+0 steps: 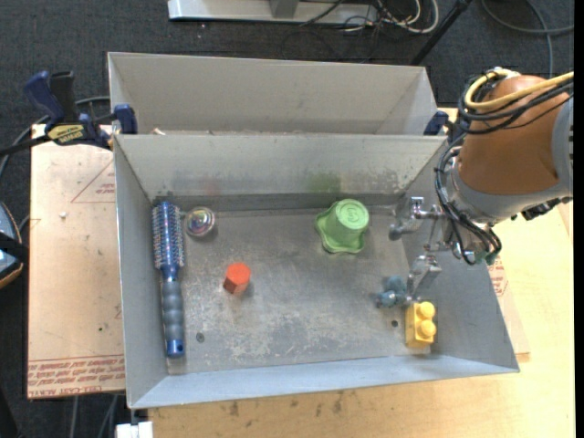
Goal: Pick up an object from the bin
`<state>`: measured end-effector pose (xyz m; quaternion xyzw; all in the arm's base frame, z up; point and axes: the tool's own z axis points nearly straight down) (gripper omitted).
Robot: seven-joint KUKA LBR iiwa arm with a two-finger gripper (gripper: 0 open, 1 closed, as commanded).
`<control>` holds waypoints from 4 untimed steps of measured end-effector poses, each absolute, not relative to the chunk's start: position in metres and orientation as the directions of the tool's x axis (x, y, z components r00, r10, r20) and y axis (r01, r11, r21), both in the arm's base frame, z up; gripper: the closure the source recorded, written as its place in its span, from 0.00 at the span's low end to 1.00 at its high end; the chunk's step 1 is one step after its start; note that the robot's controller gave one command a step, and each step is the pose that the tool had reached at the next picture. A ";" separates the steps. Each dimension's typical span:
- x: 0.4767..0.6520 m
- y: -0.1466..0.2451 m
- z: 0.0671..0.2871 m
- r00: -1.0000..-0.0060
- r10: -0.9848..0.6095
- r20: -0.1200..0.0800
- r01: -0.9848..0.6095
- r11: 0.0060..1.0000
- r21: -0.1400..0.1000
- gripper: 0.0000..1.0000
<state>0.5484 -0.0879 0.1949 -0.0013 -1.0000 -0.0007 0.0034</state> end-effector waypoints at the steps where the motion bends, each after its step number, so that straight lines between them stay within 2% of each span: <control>1: 0.528 -0.130 0.117 -0.952 -0.306 -0.009 -0.306 0.952 -0.001 0.00; 2: 0.502 -0.145 0.121 -0.796 -0.605 -0.011 -0.605 0.796 -0.004 0.00; 3: 0.483 -0.136 0.109 -0.280 -0.960 -0.022 -0.960 0.279 0.010 0.00; 4: 0.496 -0.133 0.093 -0.297 -0.955 -0.029 -0.955 0.297 0.002 0.00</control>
Offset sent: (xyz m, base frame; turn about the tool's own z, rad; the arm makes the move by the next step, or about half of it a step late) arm -0.0354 -0.0665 -0.1249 -0.4296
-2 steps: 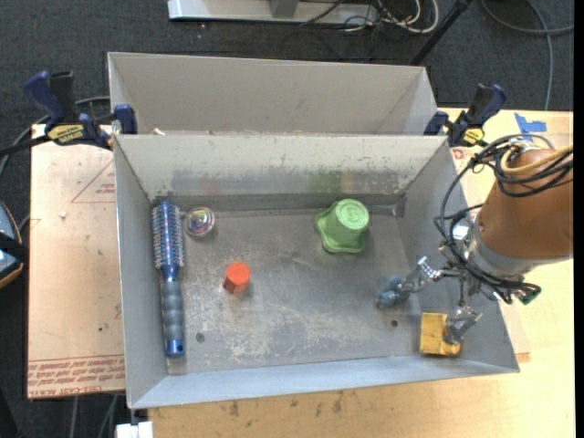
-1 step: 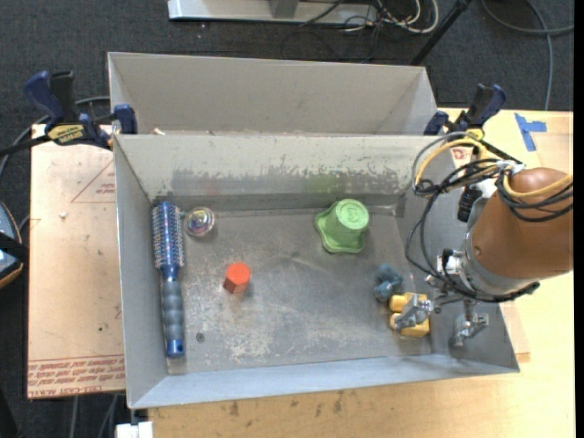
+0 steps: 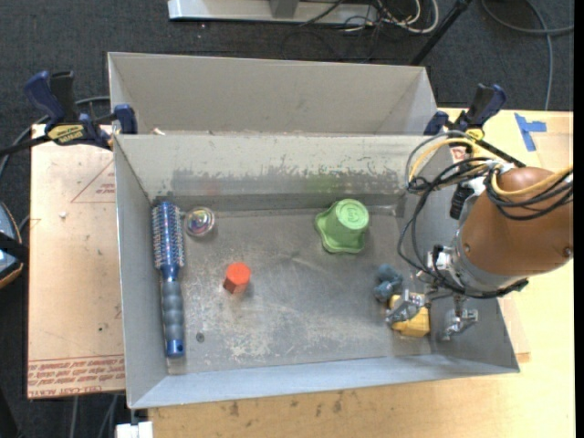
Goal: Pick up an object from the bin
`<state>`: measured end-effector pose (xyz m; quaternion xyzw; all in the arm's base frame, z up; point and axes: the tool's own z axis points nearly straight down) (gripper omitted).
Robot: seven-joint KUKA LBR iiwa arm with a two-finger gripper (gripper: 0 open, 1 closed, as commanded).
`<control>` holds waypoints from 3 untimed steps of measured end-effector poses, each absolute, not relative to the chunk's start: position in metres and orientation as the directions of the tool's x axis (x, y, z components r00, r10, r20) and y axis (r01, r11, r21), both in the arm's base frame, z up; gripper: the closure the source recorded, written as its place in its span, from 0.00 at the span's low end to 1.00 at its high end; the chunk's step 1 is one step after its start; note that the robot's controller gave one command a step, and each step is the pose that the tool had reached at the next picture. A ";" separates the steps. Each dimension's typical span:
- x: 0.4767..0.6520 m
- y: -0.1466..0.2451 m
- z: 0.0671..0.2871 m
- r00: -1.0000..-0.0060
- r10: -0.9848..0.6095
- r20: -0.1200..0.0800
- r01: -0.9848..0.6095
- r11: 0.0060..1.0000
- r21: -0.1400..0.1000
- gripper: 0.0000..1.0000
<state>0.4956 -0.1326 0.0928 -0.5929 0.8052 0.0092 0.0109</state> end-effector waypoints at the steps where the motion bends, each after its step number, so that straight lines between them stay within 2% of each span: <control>1: 0.509 -0.118 0.075 -0.317 -0.948 -0.017 -0.948 0.317 0.010 0.00; 2: 0.510 -0.120 0.076 -0.319 -0.948 -0.018 -0.948 0.319 0.002 1.00; 3: 0.511 -0.118 0.120 -0.319 -0.948 -0.004 -0.948 0.319 -0.005 1.00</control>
Offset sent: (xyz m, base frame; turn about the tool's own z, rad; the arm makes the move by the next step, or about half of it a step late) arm 0.0103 -0.0003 -0.0228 0.0262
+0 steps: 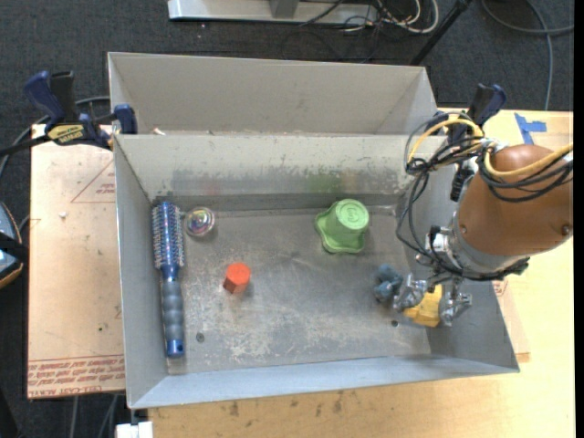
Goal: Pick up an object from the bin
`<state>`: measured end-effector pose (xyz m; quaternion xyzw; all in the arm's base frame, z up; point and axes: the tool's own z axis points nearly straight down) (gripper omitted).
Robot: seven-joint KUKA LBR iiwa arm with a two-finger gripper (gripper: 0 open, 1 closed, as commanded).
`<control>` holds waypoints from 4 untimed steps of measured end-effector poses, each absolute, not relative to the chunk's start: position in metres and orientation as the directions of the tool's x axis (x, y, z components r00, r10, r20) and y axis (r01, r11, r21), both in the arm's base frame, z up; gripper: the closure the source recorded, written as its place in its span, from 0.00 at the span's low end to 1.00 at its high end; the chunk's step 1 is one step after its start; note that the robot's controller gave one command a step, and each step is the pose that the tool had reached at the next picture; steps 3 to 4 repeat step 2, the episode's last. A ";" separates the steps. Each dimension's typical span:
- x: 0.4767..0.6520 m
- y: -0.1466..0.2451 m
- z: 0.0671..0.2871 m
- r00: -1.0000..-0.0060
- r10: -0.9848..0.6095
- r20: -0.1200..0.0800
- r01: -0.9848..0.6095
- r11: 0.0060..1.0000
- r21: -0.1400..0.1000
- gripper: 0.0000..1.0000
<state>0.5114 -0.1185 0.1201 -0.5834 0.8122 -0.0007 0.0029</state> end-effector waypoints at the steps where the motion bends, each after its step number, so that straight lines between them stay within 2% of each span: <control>1: 0.513 -0.117 0.164 -0.322 -0.947 -0.003 -0.947 0.322 -0.005 1.00; 2: 0.514 -0.116 0.185 -0.325 -0.946 -0.003 -0.946 0.325 -0.004 1.00; 4: 0.514 -0.116 0.185 -0.325 -0.946 -0.003 -0.946 0.325 -0.004 1.00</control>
Offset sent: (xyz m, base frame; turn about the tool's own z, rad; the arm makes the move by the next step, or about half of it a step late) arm -0.0002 0.0000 0.0421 0.0000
